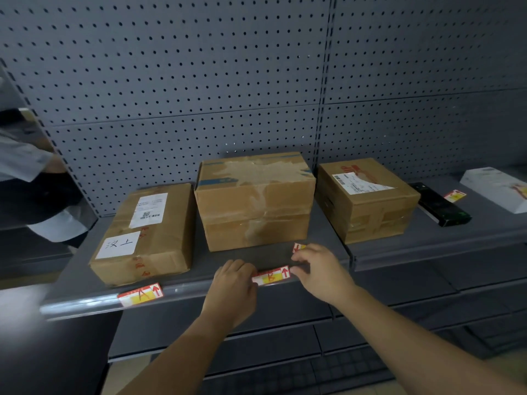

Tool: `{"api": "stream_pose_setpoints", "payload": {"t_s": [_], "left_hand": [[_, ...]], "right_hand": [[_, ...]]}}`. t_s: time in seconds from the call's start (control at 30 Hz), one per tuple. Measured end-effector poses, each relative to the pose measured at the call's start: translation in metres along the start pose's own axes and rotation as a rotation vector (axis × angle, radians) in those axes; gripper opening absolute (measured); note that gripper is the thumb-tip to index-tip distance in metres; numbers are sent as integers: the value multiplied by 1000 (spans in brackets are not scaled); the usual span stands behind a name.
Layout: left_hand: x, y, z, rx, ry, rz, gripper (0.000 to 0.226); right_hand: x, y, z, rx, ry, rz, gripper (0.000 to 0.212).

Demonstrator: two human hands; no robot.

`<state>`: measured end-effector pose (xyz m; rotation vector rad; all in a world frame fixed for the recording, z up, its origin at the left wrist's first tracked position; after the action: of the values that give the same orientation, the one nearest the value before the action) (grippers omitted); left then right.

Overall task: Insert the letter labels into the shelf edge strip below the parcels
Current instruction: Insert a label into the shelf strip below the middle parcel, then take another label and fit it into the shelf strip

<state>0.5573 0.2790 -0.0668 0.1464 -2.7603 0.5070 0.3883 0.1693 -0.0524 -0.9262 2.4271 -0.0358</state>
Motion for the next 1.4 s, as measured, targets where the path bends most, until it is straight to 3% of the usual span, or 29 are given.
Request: {"api": "stream_pose_setpoints", "payload": {"t_s": [0.3,0.47,0.8,1.4], "left_hand": [[80,-54,-8,-18,36,174,32],[151,-74,0,-31,77,309,23],[313,-78,29,-86,178,490,30],[606,-63,108,-148,193,621,38]], "right_hand": [[32,45,-69,126,91,206,23],[59,87,-124,177,184,380,36],[126,216,-226,341,307,641,40],[287,398,-382,407,356,810,44]]}}
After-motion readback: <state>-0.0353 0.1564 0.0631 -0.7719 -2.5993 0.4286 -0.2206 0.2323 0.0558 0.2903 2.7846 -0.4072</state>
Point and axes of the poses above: each hand's wrist, its own y-axis away from the middle knuckle, its own z-axis out of the palm, x = y × z, the point moved 6 cm from there along -y, towards the middle knuckle, and after that the axes turned 4 degrees about y, right-handed, at the moved point
